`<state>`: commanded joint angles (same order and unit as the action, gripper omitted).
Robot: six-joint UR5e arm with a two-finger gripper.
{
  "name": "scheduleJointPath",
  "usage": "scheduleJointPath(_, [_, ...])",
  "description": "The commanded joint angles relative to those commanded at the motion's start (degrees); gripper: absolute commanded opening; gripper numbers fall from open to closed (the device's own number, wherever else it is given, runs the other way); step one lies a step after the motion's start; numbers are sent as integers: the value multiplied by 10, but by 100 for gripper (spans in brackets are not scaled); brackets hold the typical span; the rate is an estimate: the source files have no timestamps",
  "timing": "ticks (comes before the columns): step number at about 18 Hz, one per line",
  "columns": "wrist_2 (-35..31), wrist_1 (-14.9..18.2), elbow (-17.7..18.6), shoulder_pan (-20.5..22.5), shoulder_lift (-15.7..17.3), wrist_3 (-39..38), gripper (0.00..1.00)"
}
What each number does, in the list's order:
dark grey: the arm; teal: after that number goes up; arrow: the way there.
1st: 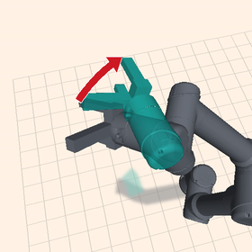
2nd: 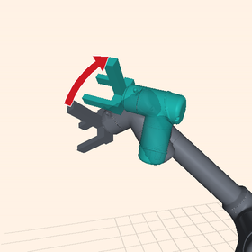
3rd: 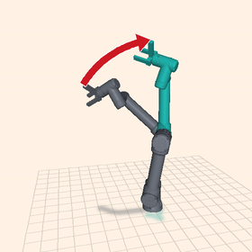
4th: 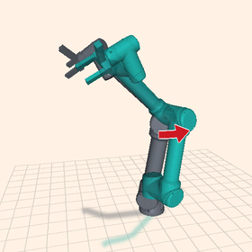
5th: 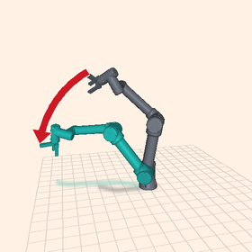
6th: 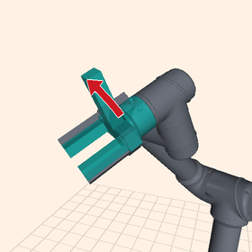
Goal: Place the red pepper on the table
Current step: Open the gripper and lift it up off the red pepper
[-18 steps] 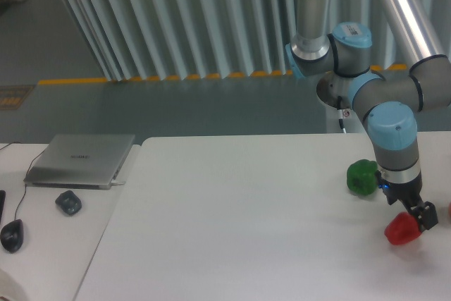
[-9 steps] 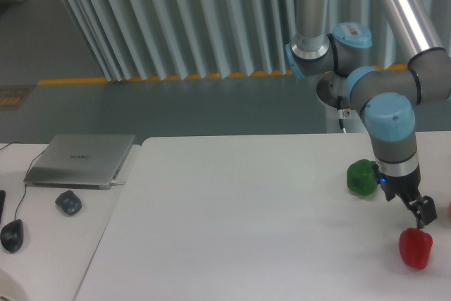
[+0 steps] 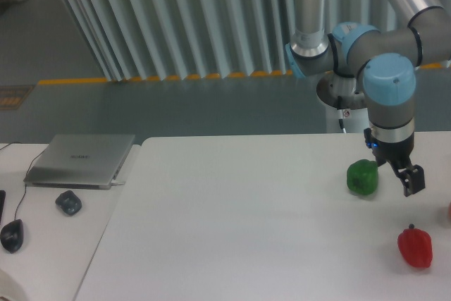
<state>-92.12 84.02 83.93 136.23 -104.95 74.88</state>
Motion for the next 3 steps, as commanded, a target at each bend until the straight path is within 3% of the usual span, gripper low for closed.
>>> scheduleJointPath(3, [3,-5,13,-7,6,-1,100])
